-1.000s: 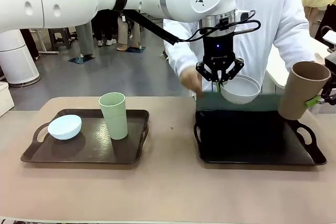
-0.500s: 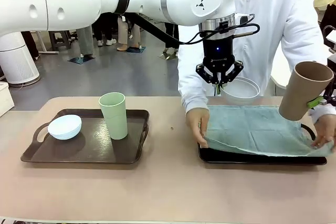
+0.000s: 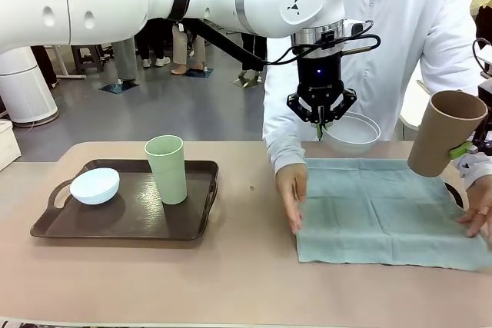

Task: Set up a tray with a mat and arrange the tableware.
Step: Place the Picnic Bowl and Reusable plastic cup back onto the Handle tray in front of the human's position.

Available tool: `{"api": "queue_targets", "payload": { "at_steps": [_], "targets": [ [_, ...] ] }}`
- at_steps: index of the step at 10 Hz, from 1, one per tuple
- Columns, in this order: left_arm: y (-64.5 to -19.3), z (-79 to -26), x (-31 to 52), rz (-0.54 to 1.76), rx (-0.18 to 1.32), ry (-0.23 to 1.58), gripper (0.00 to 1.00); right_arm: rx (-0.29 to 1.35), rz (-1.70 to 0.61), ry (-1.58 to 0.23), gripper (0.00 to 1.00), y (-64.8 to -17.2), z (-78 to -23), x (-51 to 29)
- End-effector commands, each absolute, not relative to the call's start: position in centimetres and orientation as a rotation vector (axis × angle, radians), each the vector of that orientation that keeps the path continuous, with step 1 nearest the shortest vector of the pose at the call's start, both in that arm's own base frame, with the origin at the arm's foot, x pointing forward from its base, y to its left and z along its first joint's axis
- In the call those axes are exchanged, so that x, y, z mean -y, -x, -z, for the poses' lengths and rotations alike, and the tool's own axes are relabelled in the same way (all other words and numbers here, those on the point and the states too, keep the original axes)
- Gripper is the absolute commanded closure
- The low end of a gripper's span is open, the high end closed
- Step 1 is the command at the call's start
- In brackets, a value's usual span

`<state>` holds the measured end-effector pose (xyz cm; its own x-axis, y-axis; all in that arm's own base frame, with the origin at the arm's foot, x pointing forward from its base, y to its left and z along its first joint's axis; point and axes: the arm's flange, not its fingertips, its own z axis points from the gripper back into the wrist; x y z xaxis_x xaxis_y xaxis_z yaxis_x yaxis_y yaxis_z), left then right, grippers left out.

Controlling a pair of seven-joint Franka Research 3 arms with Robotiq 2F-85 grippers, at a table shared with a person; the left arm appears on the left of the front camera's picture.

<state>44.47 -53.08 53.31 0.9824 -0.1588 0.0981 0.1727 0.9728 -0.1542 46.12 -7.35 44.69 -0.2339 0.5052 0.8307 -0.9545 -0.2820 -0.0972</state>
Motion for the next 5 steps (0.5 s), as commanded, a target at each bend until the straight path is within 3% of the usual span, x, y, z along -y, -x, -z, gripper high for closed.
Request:
{"api": "queue_targets", "payload": {
  "at_steps": [1, 5],
  "targets": [
    [-44.67, -53.74, 53.12, 0.171, 0.09, 0.18, 1.0, 0.757, -1.721, -0.845, 0.19, -46.4, -44.89, 7.29],
    [-44.67, -53.74, 53.12, 0.171, 0.09, 0.18, 1.0, 0.757, -1.721, -0.845, 0.19, -46.4, -44.89, 7.29]
  ]
}}
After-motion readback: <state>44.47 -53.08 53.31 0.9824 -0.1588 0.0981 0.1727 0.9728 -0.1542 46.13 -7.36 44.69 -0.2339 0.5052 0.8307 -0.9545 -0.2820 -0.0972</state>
